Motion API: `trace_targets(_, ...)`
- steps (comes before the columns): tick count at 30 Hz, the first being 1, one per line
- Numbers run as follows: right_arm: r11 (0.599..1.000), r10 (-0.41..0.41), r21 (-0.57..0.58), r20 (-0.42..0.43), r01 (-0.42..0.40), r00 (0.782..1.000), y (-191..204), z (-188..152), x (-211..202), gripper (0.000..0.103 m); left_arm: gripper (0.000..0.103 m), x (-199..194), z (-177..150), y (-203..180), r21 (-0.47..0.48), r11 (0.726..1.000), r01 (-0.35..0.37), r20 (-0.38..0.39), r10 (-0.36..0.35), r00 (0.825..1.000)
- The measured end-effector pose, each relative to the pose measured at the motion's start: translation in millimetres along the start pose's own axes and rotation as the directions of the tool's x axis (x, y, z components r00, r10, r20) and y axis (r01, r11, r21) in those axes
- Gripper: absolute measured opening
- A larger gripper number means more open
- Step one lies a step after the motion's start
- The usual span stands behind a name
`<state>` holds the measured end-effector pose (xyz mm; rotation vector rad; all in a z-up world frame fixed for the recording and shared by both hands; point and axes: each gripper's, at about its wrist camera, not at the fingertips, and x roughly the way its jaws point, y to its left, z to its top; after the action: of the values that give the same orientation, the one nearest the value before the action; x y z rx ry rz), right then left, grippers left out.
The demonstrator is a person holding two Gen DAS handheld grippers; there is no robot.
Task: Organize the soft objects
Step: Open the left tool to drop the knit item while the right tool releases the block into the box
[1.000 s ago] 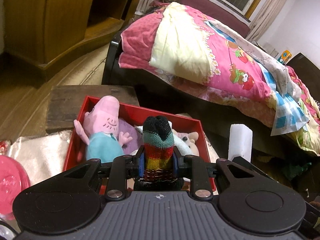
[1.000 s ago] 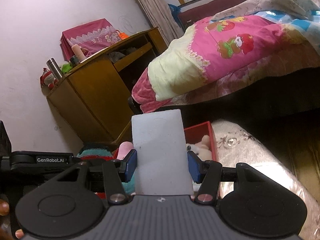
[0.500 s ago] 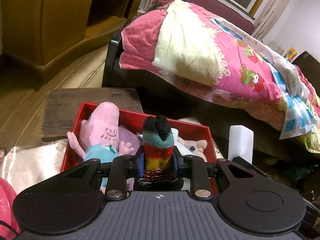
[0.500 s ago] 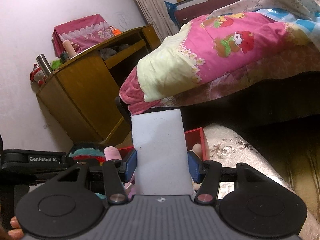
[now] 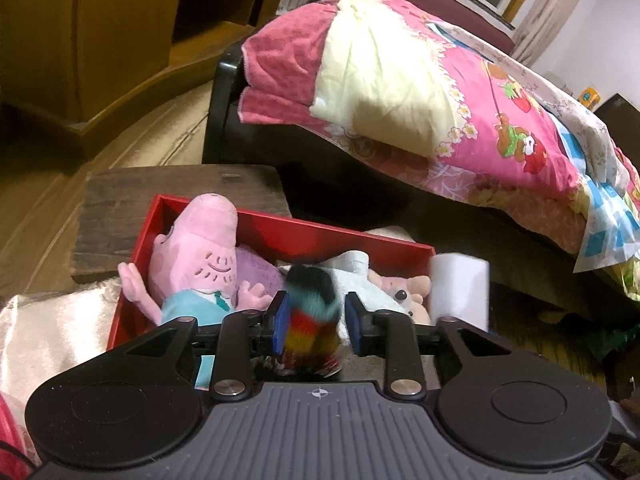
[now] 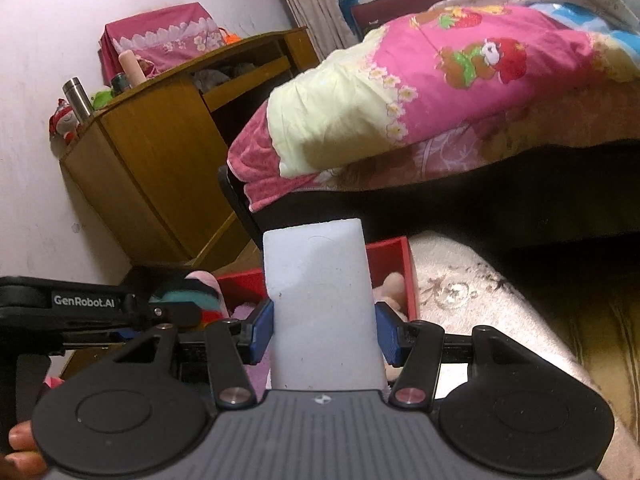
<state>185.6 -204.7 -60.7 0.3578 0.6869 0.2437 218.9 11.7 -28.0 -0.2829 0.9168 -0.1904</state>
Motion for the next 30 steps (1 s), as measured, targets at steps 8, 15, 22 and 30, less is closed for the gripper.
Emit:
trace_targets(8, 1.0, -0.002, -0.02, -0.027, 0.001, 1.0, 2.1, -3.7, 3.0, 0.031, 0.043, -8.7, -2.6, 0.4, 0.0, 1.0, 0.003, 0.004, -0.003, 1.0)
trace_targets(15, 1.0, -0.014, -0.027, -0.04, 0.013, 0.999, 3.5, -5.6, 4.0, 0.032, 0.048, -19.7, -4.9, -4.0, 0.011, 1.0, 0.025, 0.01, -0.025, 1.0)
trace_targets(22, 1.0, -0.003, -0.005, -0.04, 0.003, 0.999, 3.8, -7.8, -6.1, 0.033, 0.048, -25.0, -16.2, -9.3, 0.026, 0.999, 0.032, -0.011, -0.032, 0.999)
trace_targets(30, 1.0, 0.008, 0.003, -0.04, -0.007, 0.999, 7.6, -14.6, -28.8, 0.033, 0.05, -39.2, -35.8, -13.5, 0.036, 0.998, 0.047, -0.04, -0.046, 0.998)
